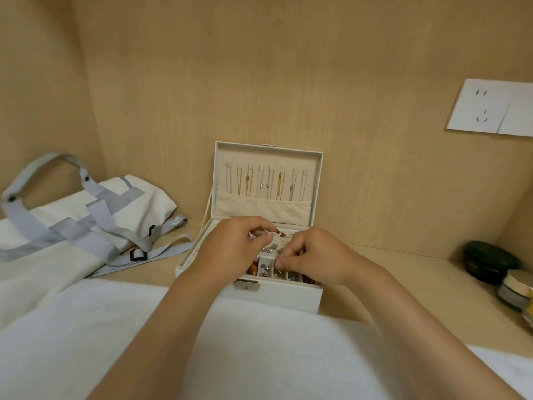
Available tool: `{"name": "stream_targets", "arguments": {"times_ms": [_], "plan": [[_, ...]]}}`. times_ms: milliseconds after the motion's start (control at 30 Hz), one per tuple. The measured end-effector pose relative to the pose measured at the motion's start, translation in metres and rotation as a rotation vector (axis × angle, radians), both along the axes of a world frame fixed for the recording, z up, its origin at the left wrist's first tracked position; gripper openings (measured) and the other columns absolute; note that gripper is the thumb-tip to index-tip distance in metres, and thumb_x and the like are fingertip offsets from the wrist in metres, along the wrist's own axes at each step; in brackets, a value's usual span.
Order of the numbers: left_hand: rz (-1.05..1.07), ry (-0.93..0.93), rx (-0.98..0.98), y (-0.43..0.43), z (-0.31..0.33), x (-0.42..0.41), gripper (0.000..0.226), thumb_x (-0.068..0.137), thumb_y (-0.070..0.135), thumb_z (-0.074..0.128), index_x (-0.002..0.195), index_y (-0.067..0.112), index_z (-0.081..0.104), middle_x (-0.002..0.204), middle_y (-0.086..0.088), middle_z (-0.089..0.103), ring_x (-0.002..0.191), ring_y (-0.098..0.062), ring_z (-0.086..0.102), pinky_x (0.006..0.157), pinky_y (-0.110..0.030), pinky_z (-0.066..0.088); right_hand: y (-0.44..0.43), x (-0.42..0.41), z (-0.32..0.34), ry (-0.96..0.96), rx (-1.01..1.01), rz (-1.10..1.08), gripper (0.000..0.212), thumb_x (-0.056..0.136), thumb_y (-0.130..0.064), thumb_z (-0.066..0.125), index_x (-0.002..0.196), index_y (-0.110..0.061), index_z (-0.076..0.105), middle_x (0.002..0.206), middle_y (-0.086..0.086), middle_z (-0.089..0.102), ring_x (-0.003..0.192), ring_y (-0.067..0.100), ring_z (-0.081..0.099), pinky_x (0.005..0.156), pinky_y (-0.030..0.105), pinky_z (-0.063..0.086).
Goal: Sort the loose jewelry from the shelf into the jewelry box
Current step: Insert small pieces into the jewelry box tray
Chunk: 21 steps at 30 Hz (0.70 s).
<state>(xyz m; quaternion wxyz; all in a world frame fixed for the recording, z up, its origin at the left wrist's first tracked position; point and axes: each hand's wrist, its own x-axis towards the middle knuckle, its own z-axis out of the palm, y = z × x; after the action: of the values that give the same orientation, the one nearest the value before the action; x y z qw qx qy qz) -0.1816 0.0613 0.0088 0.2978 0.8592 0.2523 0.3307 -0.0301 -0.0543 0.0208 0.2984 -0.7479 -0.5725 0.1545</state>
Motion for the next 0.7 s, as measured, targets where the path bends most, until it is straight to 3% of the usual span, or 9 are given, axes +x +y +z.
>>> {"name": "stream_targets", "arguments": {"times_ms": [200, 267, 333, 467, 567, 700], "plan": [[-0.033, -0.028, -0.063, -0.005, -0.001, 0.003, 0.011, 0.085, 0.026, 0.076, 0.087, 0.034, 0.070, 0.076, 0.014, 0.069, 0.070, -0.003, 0.060, 0.079, -0.038, 0.057, 0.000, 0.003, 0.004, 0.170, 0.190, -0.042, 0.005, 0.087, -0.023, 0.075, 0.089, -0.025, 0.079, 0.078, -0.009, 0.072, 0.062, -0.004, 0.058, 0.068, 0.019, 0.046], [-0.070, -0.036, -0.084, -0.006, -0.002, 0.003, 0.011, 0.083, 0.025, 0.078, 0.086, 0.034, 0.071, 0.075, 0.013, 0.071, 0.069, -0.006, 0.062, 0.079, -0.041, 0.057, 0.000, 0.000, 0.007, 0.310, 0.231, -0.050, 0.006, 0.088, -0.020, 0.074, 0.093, -0.019, 0.078, 0.080, 0.005, 0.072, 0.055, 0.004, 0.055, 0.059, 0.021, 0.046], [-0.091, -0.048, -0.095, -0.007, -0.001, 0.003, 0.012, 0.082, 0.024, 0.079, 0.087, 0.031, 0.071, 0.074, 0.011, 0.072, 0.068, -0.005, 0.063, 0.078, -0.039, 0.057, 0.001, -0.001, 0.007, 0.386, 0.239, -0.055, 0.007, 0.088, -0.018, 0.075, 0.092, -0.014, 0.078, 0.079, 0.016, 0.072, 0.053, 0.015, 0.050, 0.052, 0.026, 0.044], [-0.128, -0.045, -0.108, -0.012, 0.004, -0.001, 0.016, 0.081, 0.025, 0.080, 0.091, 0.026, 0.068, 0.075, 0.011, 0.075, 0.074, -0.004, 0.069, 0.077, -0.029, 0.054, 0.000, 0.001, 0.005, 0.407, 0.216, -0.057, 0.007, 0.088, -0.016, 0.074, 0.084, -0.014, 0.079, 0.072, 0.011, 0.071, 0.051, 0.016, 0.047, 0.047, 0.022, 0.040], [-0.140, -0.003, -0.105, -0.013, 0.003, -0.002, 0.016, 0.082, 0.029, 0.079, 0.091, 0.031, 0.066, 0.076, 0.013, 0.074, 0.077, -0.005, 0.068, 0.079, -0.033, 0.055, -0.001, 0.005, 0.004, 0.309, 0.173, -0.028, 0.011, 0.092, -0.014, 0.070, 0.084, -0.012, 0.077, 0.064, -0.006, 0.069, 0.049, 0.002, 0.051, 0.052, 0.017, 0.041], [-0.091, 0.088, 0.142, -0.010, -0.001, -0.001, 0.005, 0.085, 0.037, 0.072, 0.086, 0.038, 0.068, 0.086, 0.020, 0.064, 0.094, -0.001, 0.052, 0.086, -0.031, 0.048, 0.000, 0.016, 0.002, 0.044, 0.168, -0.134, 0.017, 0.094, -0.022, 0.066, 0.078, -0.024, 0.071, 0.066, -0.016, 0.064, 0.060, -0.008, 0.055, 0.067, 0.017, 0.042]]}}
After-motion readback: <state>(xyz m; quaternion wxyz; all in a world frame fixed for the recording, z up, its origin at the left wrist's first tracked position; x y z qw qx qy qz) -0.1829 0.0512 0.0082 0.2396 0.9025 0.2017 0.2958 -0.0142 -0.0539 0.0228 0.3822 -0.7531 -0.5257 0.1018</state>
